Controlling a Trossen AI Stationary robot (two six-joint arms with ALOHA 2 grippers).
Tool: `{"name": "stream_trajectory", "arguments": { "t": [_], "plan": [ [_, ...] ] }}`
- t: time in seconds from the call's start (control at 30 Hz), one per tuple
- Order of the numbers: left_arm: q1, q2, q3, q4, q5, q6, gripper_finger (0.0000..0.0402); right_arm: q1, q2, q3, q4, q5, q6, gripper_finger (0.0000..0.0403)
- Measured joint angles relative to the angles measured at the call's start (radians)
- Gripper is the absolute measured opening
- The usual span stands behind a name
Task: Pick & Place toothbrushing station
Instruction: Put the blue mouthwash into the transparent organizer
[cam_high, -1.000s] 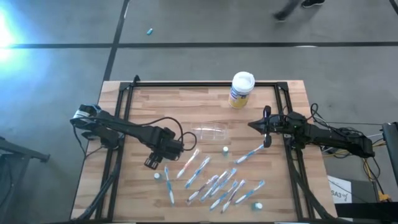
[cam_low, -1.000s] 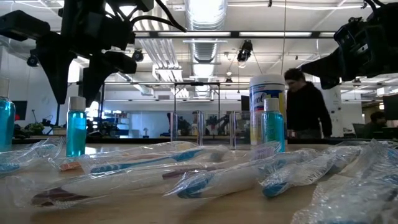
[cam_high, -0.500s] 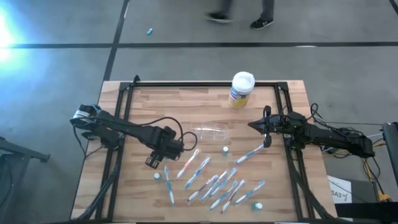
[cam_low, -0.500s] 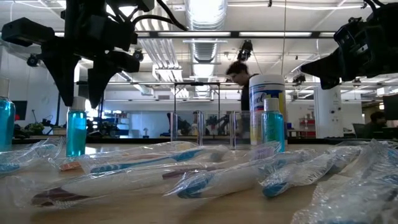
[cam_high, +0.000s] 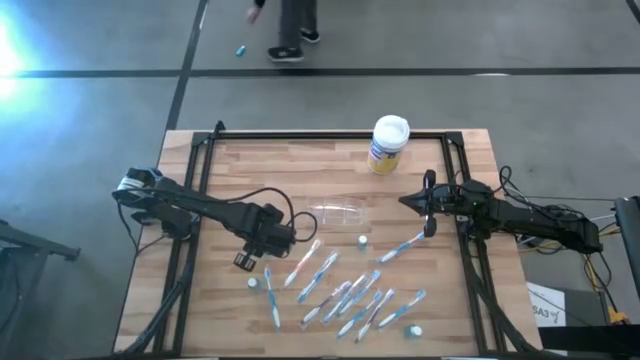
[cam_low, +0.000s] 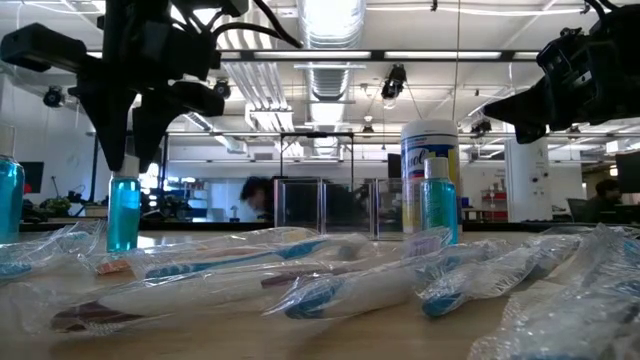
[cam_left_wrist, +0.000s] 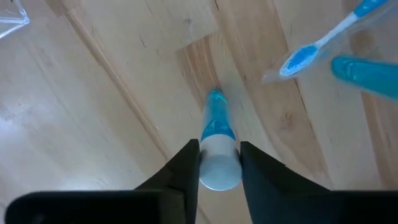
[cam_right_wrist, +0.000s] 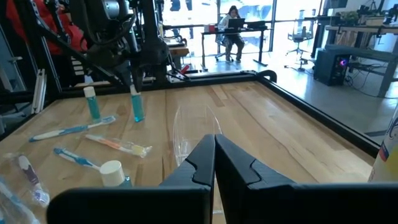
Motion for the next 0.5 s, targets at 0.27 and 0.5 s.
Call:
{"name": "stream_trajectory", "arguments": {
  "t": [0.27,0.5],
  "plan": [
    [0.0,-0.001,0.021,-0.026,-0.007,0.015,0.0093,0.0,0.0,0.0,0.0,0.0,0.0,0.0008],
    [0.013,-0.003,0.187,-0.1,-0.01,0.009,0.0093,0.0,0.0,0.0,0.001,0.0,0.0,0.0008]
  ]
}}
